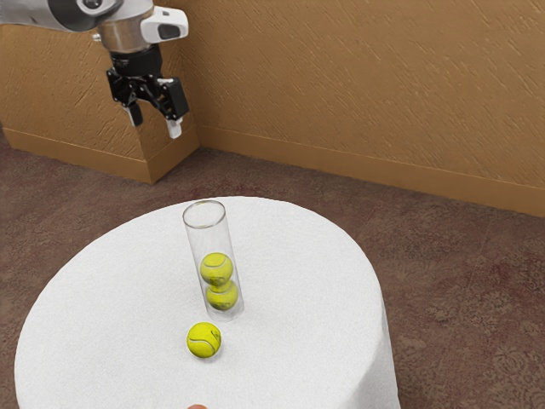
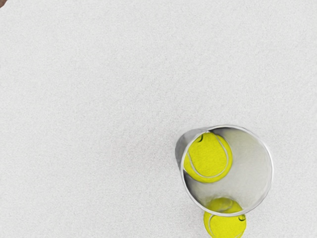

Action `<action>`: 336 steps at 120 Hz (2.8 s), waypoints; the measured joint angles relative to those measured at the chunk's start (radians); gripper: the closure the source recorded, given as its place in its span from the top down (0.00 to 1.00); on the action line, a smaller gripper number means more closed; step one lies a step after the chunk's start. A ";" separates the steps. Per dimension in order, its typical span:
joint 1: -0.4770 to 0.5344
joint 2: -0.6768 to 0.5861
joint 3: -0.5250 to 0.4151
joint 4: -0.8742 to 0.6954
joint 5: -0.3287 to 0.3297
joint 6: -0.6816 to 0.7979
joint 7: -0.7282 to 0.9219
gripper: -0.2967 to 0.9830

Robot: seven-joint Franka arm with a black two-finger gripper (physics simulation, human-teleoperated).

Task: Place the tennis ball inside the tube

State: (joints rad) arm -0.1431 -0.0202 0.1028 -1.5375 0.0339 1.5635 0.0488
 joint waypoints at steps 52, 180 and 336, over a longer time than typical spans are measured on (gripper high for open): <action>0.027 -0.094 -0.012 -0.210 -0.035 0.009 0.003 0.77; -0.065 -0.075 -0.072 -1.005 -0.154 0.848 -0.148 0.77; -0.081 -0.264 -0.070 -0.949 -0.150 0.723 -0.277 0.34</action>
State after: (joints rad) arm -0.2236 -0.2843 0.0332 -2.4864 -0.1162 2.2860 -0.2279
